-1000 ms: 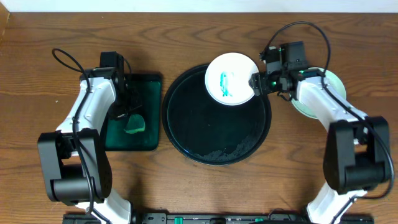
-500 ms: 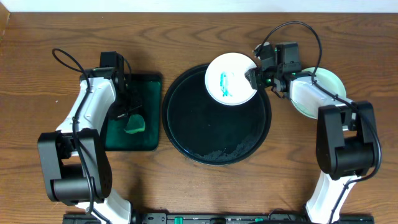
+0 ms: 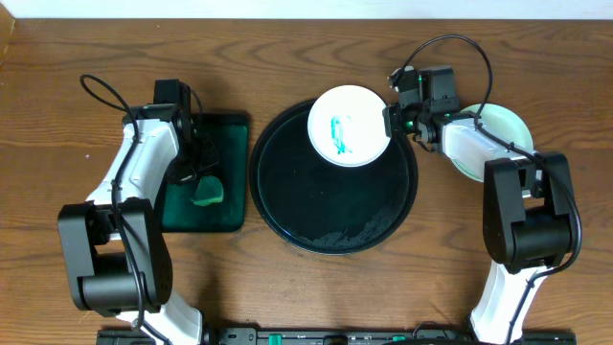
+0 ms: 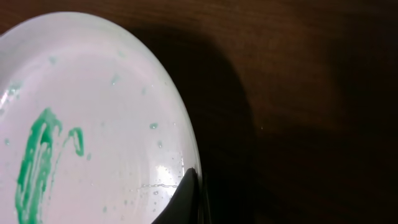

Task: Clean dirty plates on tray and stack at the side

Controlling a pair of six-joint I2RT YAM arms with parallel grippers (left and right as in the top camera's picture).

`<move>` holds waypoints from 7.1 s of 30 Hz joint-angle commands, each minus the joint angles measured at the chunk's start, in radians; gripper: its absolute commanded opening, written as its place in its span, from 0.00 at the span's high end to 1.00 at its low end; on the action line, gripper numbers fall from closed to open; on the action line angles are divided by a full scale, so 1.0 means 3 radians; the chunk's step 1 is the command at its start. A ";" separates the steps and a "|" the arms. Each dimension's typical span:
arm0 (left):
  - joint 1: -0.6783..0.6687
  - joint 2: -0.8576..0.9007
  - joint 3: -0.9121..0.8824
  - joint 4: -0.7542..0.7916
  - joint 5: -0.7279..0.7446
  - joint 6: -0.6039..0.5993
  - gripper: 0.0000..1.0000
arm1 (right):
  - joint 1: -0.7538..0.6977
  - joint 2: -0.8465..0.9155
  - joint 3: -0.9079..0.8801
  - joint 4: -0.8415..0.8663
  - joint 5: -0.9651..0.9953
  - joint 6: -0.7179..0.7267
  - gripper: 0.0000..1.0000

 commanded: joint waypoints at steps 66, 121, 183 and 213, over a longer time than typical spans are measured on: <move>-0.0977 -0.0549 -0.0009 0.0145 0.0521 0.0109 0.93 | 0.0889 -0.0637 -0.0753 -0.1181 0.0759 0.1104 0.99; -0.1816 0.1011 -0.0010 0.0220 -0.0189 -0.1128 0.93 | 0.0882 -0.0637 -0.0753 -0.1086 0.0528 0.1116 0.99; -0.1425 0.1011 -0.0009 0.0684 -0.0039 -0.0861 0.93 | 0.0882 -0.0637 -0.0753 -0.1141 0.0500 0.1139 0.99; -0.1712 0.0038 0.0468 0.0328 0.0069 -0.0788 0.93 | 0.0882 -0.0637 -0.0753 -0.1138 0.0487 0.1142 0.99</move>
